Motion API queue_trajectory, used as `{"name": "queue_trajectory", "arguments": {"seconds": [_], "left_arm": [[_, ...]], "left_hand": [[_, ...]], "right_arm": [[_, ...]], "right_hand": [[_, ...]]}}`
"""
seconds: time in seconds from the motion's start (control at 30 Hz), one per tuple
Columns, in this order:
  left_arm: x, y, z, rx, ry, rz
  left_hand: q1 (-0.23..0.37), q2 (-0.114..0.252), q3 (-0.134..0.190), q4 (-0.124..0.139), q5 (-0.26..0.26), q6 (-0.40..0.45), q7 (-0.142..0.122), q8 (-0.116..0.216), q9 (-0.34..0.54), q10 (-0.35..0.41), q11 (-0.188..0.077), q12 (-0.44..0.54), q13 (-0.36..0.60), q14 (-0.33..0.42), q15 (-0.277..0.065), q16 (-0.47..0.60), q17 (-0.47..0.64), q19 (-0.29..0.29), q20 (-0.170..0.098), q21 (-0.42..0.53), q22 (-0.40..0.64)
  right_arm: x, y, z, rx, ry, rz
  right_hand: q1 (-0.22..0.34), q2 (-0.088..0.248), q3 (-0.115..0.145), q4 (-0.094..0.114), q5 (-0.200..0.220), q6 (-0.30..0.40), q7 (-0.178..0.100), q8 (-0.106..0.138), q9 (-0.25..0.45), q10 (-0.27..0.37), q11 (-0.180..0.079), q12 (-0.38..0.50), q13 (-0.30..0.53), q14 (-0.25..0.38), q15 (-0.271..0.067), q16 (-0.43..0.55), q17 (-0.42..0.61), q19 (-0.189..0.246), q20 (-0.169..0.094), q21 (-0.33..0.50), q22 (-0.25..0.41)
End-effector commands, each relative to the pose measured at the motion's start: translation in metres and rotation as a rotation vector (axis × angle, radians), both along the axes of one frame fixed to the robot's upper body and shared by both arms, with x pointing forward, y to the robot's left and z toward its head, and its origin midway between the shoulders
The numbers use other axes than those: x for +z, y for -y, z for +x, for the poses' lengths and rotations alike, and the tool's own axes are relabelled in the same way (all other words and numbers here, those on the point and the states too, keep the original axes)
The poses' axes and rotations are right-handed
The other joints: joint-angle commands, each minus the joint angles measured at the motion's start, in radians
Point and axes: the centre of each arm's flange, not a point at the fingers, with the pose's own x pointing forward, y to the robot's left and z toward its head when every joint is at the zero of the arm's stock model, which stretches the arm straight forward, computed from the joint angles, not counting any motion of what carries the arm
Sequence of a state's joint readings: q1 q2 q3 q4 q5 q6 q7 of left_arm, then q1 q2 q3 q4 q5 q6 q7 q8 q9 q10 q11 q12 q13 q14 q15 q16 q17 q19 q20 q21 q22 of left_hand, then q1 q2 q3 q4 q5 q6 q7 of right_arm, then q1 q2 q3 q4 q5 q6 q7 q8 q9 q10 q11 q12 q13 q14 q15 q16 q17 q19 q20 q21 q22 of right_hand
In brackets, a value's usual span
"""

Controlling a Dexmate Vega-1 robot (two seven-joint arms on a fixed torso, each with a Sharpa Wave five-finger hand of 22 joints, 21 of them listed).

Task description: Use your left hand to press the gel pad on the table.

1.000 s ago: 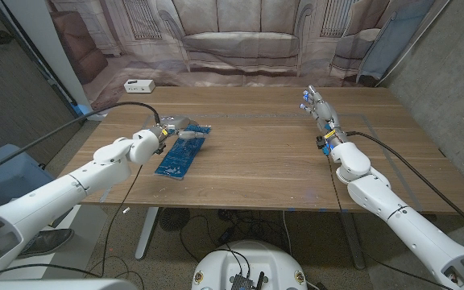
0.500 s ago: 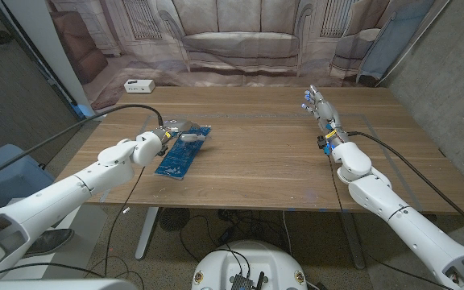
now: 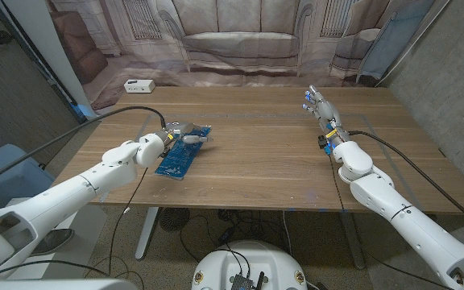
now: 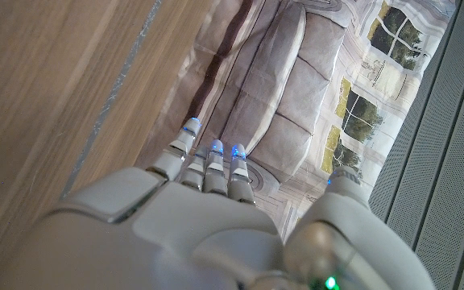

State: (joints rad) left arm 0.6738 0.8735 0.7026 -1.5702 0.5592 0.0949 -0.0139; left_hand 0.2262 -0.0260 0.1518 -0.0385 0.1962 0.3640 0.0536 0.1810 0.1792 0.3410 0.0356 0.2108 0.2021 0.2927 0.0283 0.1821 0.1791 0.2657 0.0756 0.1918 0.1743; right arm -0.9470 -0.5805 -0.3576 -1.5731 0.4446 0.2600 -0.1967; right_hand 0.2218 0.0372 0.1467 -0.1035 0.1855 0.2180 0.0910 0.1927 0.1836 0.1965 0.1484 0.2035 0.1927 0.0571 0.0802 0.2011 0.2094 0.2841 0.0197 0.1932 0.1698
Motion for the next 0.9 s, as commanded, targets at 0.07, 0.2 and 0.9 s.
{"name": "queue_trajectory", "arguments": {"seconds": [0.07, 0.2, 0.9], "left_arm": [[-0.0028, -0.0044, 0.0021, 0.021, 0.025, -0.018], [-0.0052, -0.0052, 0.003, 0.027, 0.016, -0.014], [-0.0121, 0.0008, 0.0096, 0.032, -0.032, 0.011]], "left_hand": [[-0.01, 0.006, -0.003, 0.004, 0.006, 0.021, 0.001, 0.014, 0.005, 0.013, -0.006, 0.005, 0.003, 0.015, -0.001, 0.012, 0.004, 0.008, 0.011, 0.007, 0.006], [-0.01, 0.009, -0.003, 0.005, 0.007, 0.024, 0.002, 0.015, 0.005, 0.02, -0.008, 0.008, 0.003, 0.019, -0.003, 0.012, 0.003, 0.012, 0.01, 0.009, 0.006], [-0.006, 0.021, 0.0, 0.004, 0.009, 0.038, 0.007, 0.018, 0.005, 0.03, -0.007, 0.011, 0.003, 0.031, -0.001, 0.014, 0.003, 0.019, 0.004, 0.011, 0.006]], "right_arm": [[-0.0011, -0.0006, 0.0036, -0.005, -0.019, 0.001], [-0.0009, -0.0018, 0.0048, -0.004, -0.023, -0.001], [-0.0044, -0.0006, 0.0061, -0.005, -0.032, 0.005]], "right_hand": [[0.003, 0.007, 0.002, -0.004, 0.004, 0.008, -0.001, 0.006, 0.003, 0.01, 0.0, 0.004, 0.004, 0.006, 0.004, 0.007, 0.0, 0.0, 0.006, 0.001, 0.003], [0.004, 0.008, 0.003, -0.005, 0.004, 0.009, 0.0, 0.006, 0.003, 0.011, -0.001, 0.004, 0.004, 0.007, 0.005, 0.007, 0.0, 0.0, 0.007, 0.001, 0.003], [0.008, 0.011, 0.004, -0.007, 0.003, 0.013, 0.0, 0.006, 0.003, 0.012, -0.002, 0.004, 0.004, 0.007, 0.005, 0.007, -0.001, 0.0, 0.008, 0.001, 0.003]]}}
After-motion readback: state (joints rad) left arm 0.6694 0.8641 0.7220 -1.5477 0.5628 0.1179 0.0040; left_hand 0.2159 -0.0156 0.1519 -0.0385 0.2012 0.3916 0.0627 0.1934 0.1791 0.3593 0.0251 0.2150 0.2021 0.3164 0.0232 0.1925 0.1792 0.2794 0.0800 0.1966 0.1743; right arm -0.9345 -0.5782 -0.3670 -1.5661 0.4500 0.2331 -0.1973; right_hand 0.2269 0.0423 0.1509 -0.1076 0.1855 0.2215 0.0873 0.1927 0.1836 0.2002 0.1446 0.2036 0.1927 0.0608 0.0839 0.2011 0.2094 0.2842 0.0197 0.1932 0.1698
